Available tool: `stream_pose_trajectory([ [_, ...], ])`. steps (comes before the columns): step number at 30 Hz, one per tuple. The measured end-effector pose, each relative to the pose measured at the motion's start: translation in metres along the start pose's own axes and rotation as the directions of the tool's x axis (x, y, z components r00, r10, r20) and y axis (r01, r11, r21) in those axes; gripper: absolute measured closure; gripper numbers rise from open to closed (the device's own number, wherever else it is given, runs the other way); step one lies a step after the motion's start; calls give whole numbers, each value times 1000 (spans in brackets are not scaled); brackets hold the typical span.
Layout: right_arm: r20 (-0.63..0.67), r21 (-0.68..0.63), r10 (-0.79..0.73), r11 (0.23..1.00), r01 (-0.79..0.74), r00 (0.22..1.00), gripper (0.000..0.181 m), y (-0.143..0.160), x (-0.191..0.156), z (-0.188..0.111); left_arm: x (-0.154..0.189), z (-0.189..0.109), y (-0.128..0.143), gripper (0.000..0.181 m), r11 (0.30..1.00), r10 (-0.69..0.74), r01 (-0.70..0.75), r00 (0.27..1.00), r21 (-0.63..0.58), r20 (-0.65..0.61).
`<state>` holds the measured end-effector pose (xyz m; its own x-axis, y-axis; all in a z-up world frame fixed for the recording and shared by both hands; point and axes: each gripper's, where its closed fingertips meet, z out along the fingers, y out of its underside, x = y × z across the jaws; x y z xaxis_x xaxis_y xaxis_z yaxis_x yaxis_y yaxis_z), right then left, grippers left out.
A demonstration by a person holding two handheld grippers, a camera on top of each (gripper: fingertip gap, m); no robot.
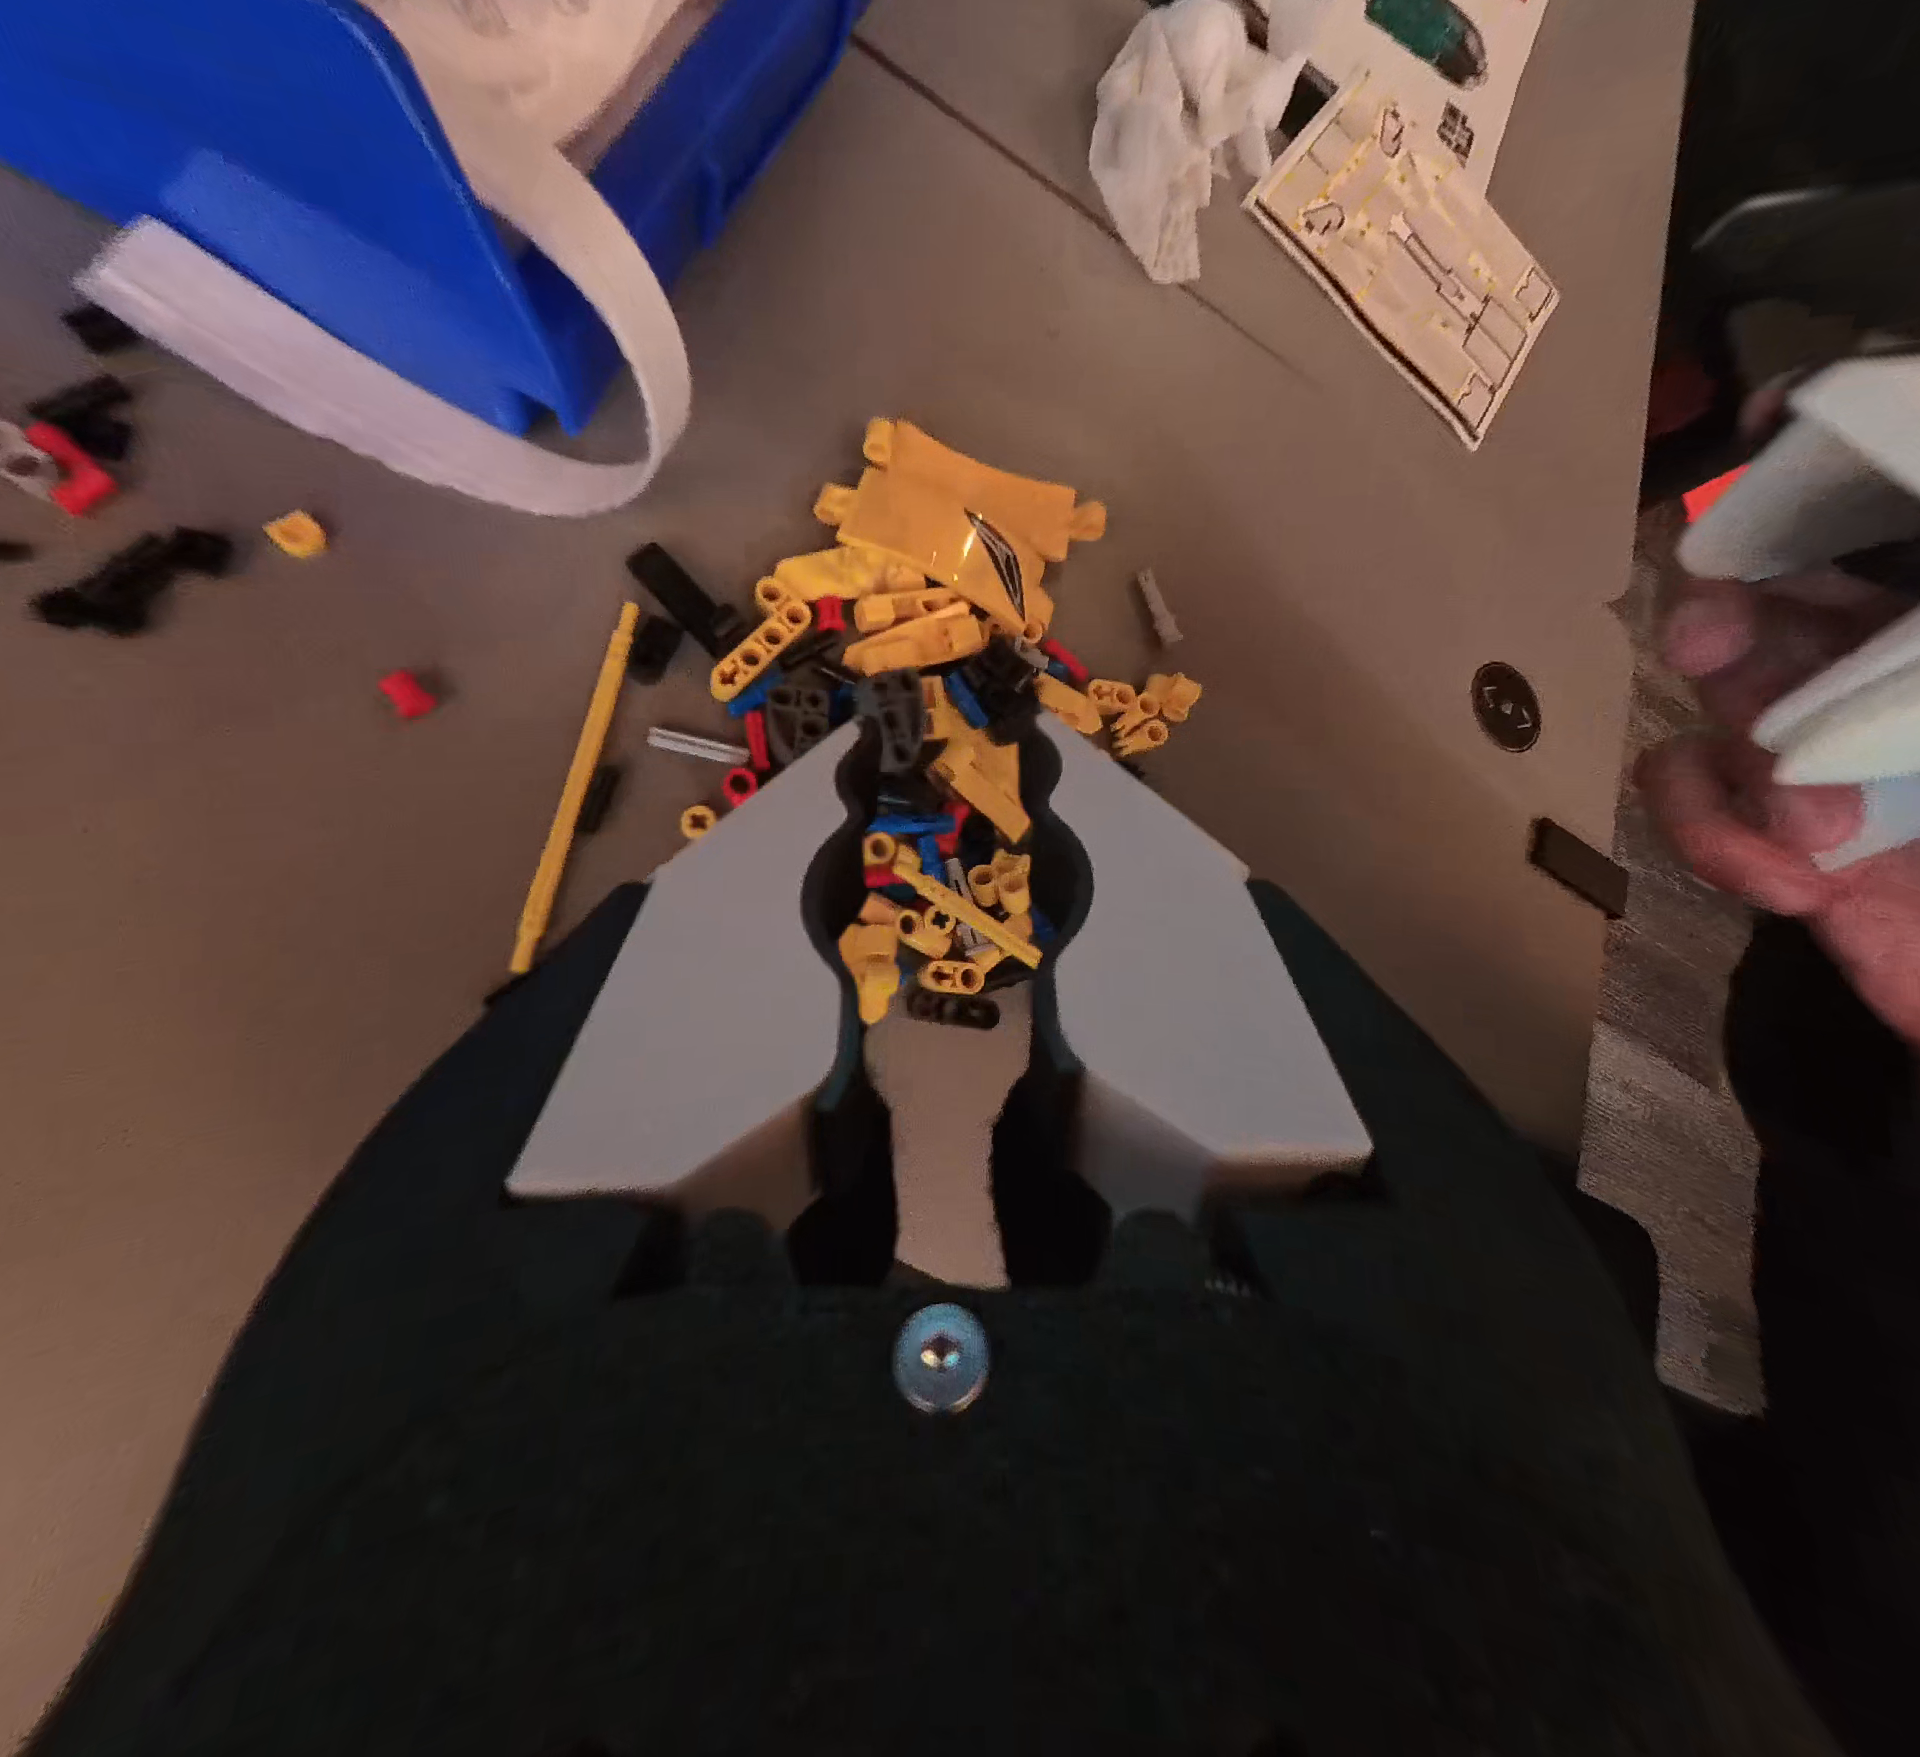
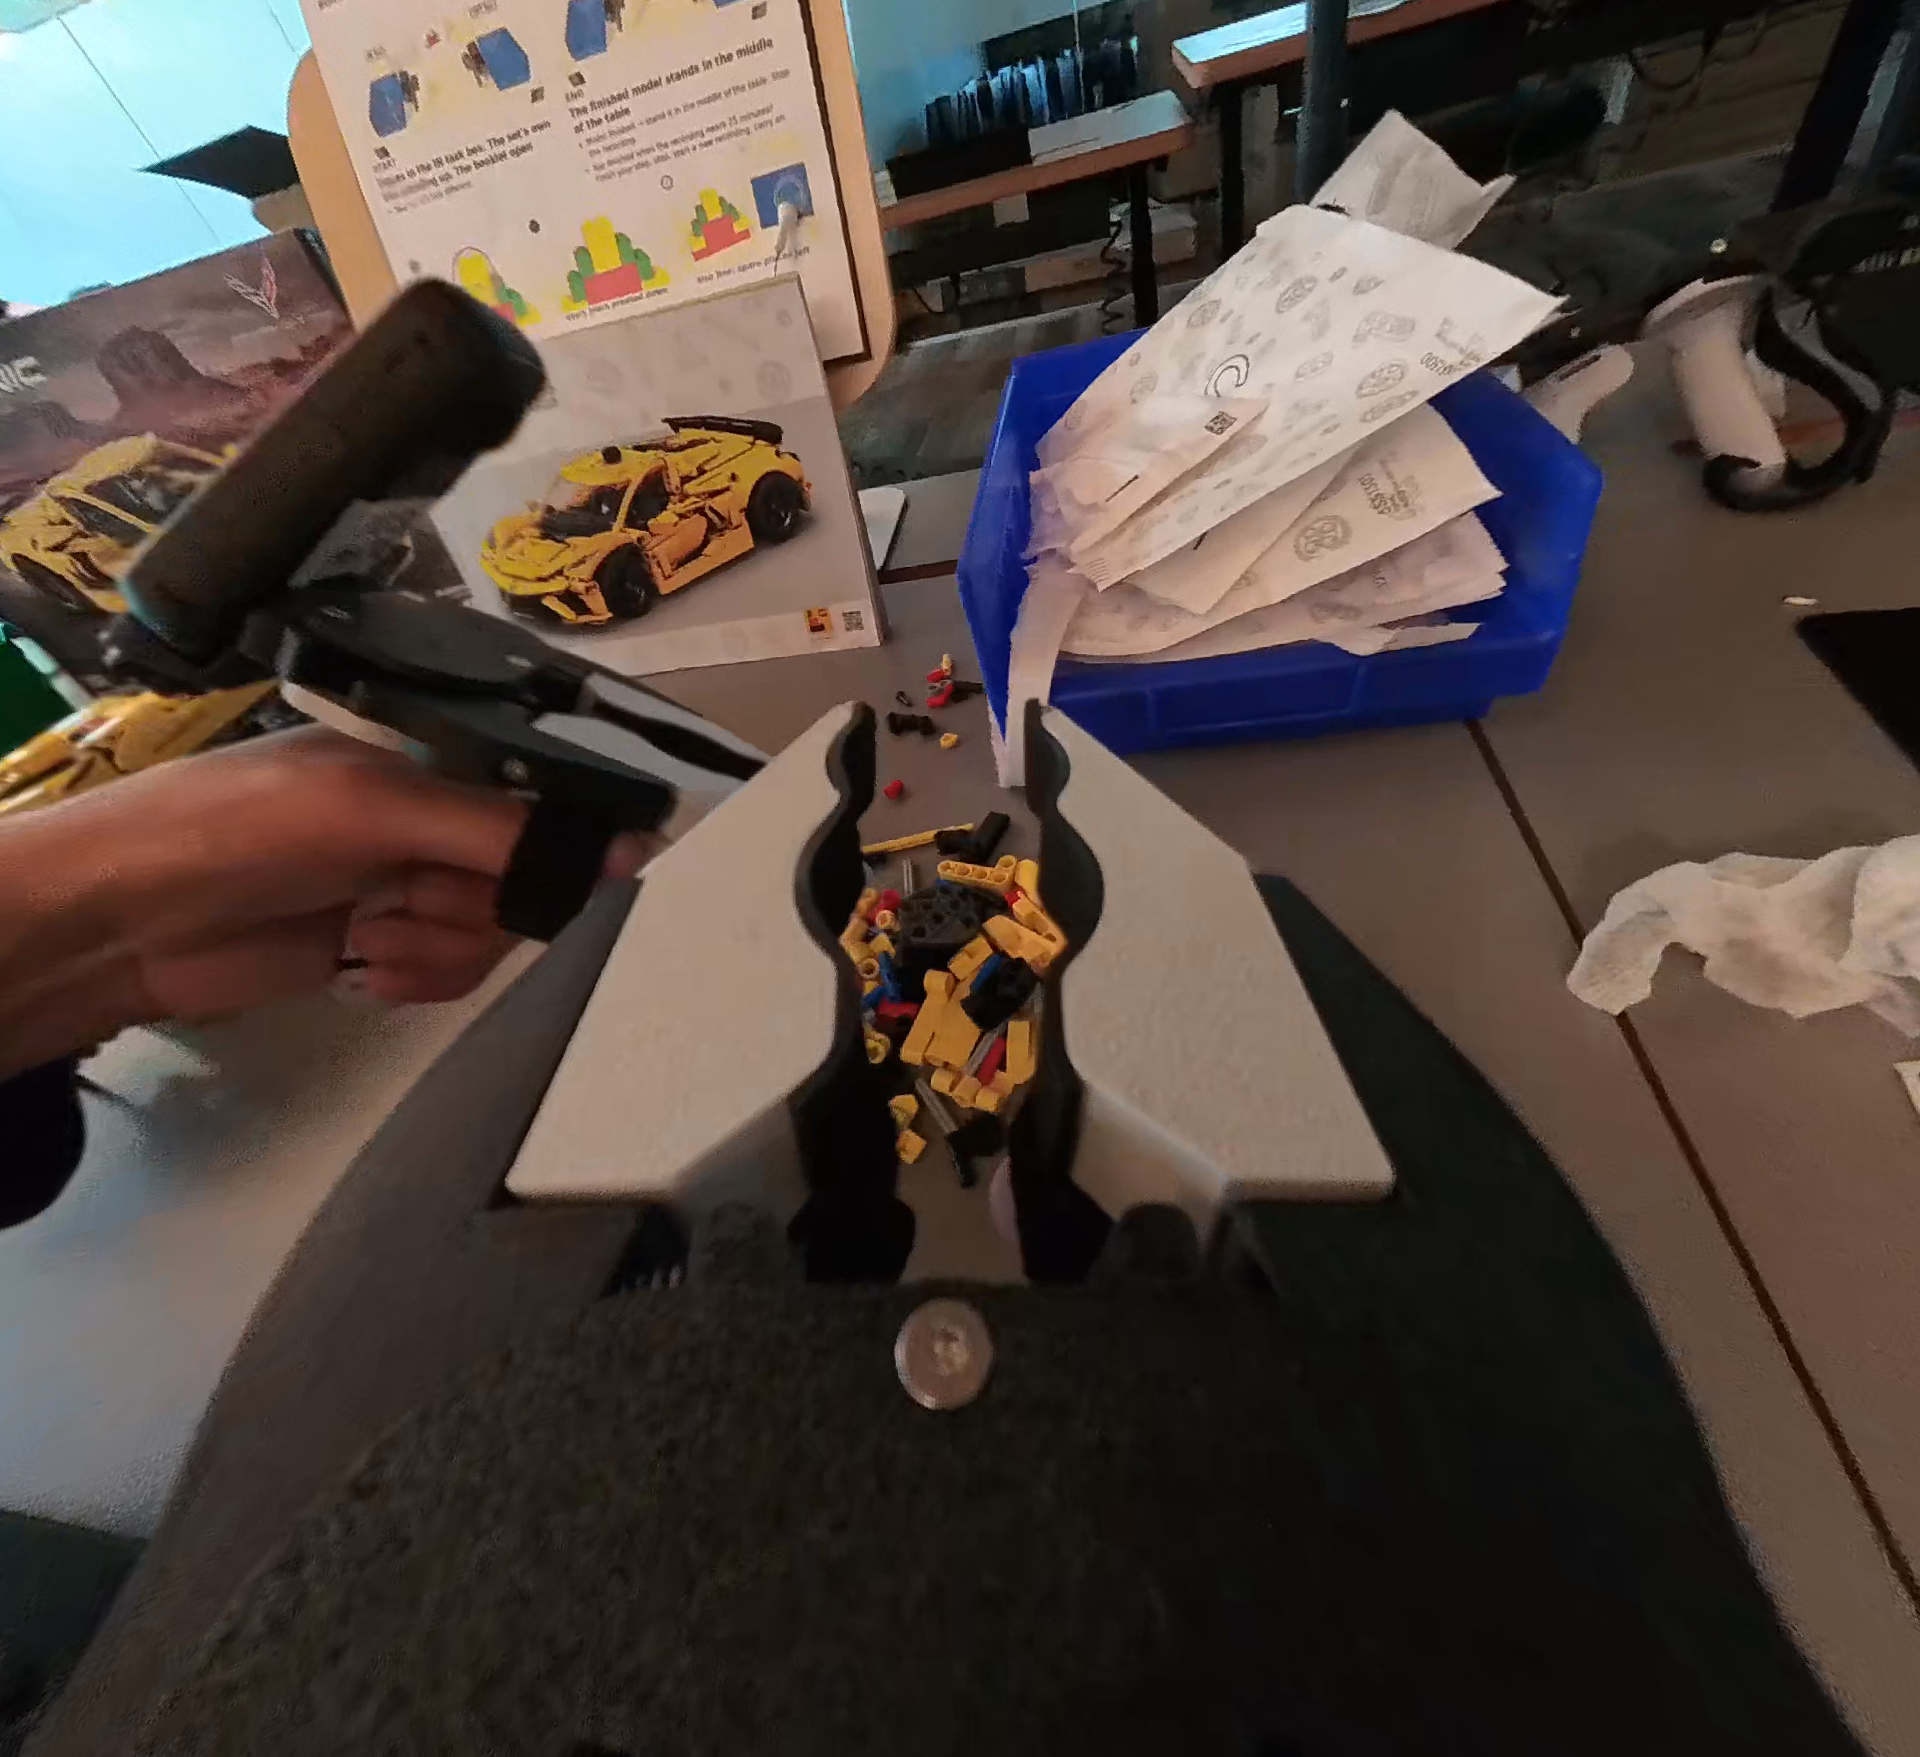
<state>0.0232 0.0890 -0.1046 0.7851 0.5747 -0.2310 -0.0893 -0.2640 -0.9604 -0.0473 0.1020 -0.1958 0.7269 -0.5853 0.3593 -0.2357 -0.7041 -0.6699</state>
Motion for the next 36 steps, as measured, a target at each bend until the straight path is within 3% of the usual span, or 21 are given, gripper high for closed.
stream_pose_trajectory([
  [2, 25, 0, 18, 1000, -18, 1000, 154, -1, -3, 0, 4, -24, -8, 153, 1000, -3, 3, 1000, 29, -7],
  [4, 61, 14, 14, 1000, -15, 998, 154, -5, -12, -1, 16, -67, -19, 153, 992, 34, -29, 999, 122, -32],
  [8, 181, 59, -66, 997, 56, 981, 152, -17, -53, -2, 41, -206, -16, 154, 891, 211, -206, 977, 406, 32],
  [10, 295, 104, -119, 990, 92, 948, 146, -21, -92, 0, 31, -284, 6, 156, 790, 285, -348, 937, 504, 200],
  [12, 407, 143, -175, 982, 126, 897, 142, -17, -137, 5, 7, -356, 38, 161, 723, 254, -417, 902, 551, 349],
  [14, 489, 158, -224, 973, 167, 843, 142, -2, -185, 16, -21, -407, 77, 161, 710, 158, -393, 897, 585, 412],
  [15, 538, 159, -238, 971, 180, 808, 142, 9, -213, 21, -29, -419, 98, 160, 711, 128, -363, 909, 602, 396],
  [17, 659, 134, -215, 976, 169, 720, 142, 38, -274, 29, -32, -412, 142, 160, 743, 130, -311, 935, 592, 329],
  [19, 779, 81, -171, 981, 174, 603, 142, 73, -333, 28, -46, -394, 179, 160, 781, 107, -308, 924, 544, 368],
  [21, 861, 28, -127, 979, 203, 492, 143, 107, -381, 23, -59, -381, 204, 160, 782, 70, -305, 910, 544, 408],
  [23, 903, 17, -129, 964, 267, 409, 150, 131, -411, 20, -64, -372, 221, 161, 762, 26, -245, 937, 600, 348],
  [25, 915, 49, -169, 948, 314, 365, 154, 138, -424, 22, -68, -371, 232, 161, 734, -4, -182, 962, 654, 273],
  [27, 895, 61, -198, 941, 332, 399, 156, 138, -420, 34, -71, -377, 234, 160, 736, -23, -151, 969, 660, 247],
  [30, 903, -28, -81, 969, 245, 423, 163, 143, -412, 45, -63, -373, 228, 161, 729, 15, -176, 970, 662, 242],
  [33, 922, -127, 0, 945, 302, 387, 168, 162, -415, 42, -72, -357, 236, 161, 787, 0, -180, 956, 590, 292],
  [36, 920, -72, -68, 939, 336, 386, 173, 169, -420, 44, -80, -347, 242, 161, 826, -40, -134, 955, 547, 295],
])
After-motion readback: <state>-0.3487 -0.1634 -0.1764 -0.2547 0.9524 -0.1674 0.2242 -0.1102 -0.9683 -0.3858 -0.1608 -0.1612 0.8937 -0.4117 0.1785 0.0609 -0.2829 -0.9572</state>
